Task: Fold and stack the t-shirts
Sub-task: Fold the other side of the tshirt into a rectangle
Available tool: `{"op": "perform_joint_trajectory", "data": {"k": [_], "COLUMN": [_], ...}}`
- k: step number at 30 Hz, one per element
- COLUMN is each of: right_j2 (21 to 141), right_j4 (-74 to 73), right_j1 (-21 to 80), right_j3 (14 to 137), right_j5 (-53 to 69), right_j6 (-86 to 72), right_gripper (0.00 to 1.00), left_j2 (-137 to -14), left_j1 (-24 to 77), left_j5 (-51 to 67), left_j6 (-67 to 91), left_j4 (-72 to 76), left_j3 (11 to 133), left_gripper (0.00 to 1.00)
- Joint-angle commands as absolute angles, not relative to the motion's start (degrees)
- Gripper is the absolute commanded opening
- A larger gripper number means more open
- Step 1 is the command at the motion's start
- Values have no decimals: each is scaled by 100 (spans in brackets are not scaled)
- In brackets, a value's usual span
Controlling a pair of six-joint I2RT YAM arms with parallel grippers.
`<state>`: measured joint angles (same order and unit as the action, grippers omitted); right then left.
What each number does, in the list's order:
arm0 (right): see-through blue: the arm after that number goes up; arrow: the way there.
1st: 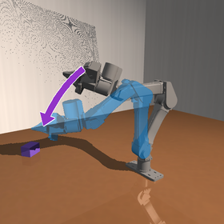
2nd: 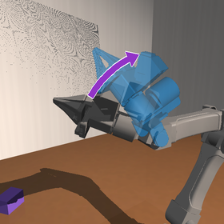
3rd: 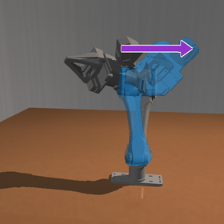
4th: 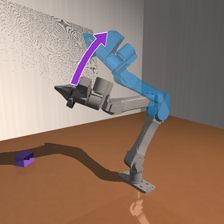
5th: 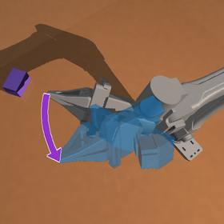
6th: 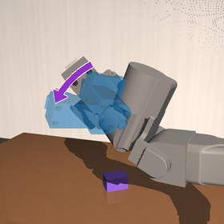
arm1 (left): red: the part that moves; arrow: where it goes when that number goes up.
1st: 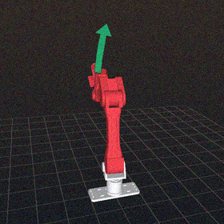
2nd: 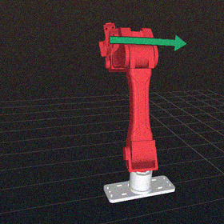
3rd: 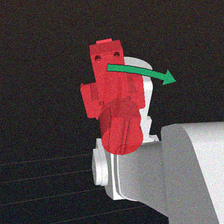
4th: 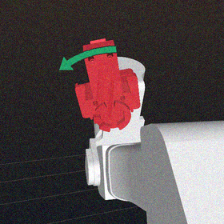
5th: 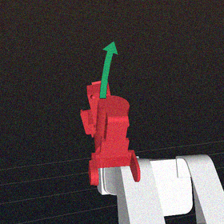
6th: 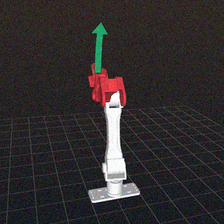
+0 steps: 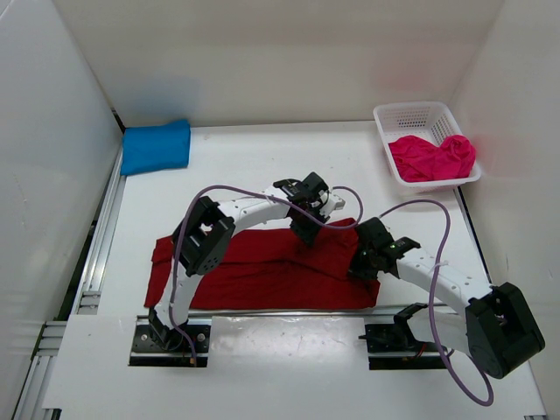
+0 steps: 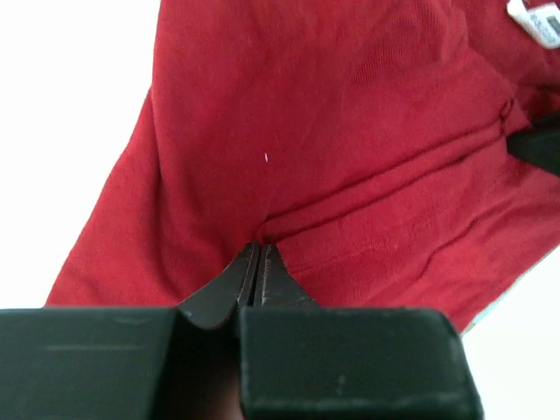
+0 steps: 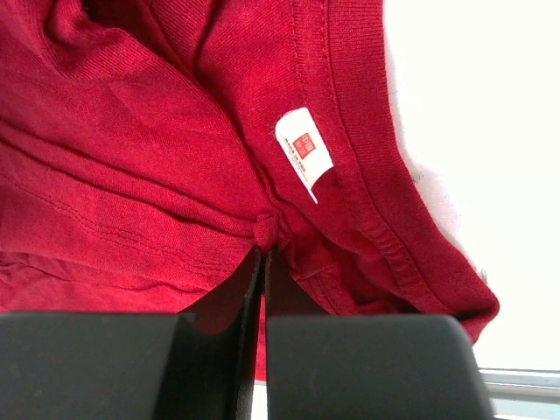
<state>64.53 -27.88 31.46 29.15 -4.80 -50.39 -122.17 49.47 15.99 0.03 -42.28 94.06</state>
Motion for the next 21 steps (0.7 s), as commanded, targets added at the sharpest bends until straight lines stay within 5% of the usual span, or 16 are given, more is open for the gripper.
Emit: {"op": "perform_joint_trajectory", "data": {"k": [1, 21], "right_j2": [6434, 5327], "right_j4": [-3005, -3313], "right_j1": [3129, 3542], "right_j3": [2979, 2541], "right_j5": [-606, -422], "right_j6": [-4869, -4104], "right_gripper": [0, 0], "left_j2": [-11558, -10099], "left_j1": [4975, 5379], "left_j5": [1758, 1758], "left_j6": [0, 0], "left_j4": [-4455, -5054], "left_j3": [9334, 7445], "left_gripper": [10, 10]}}
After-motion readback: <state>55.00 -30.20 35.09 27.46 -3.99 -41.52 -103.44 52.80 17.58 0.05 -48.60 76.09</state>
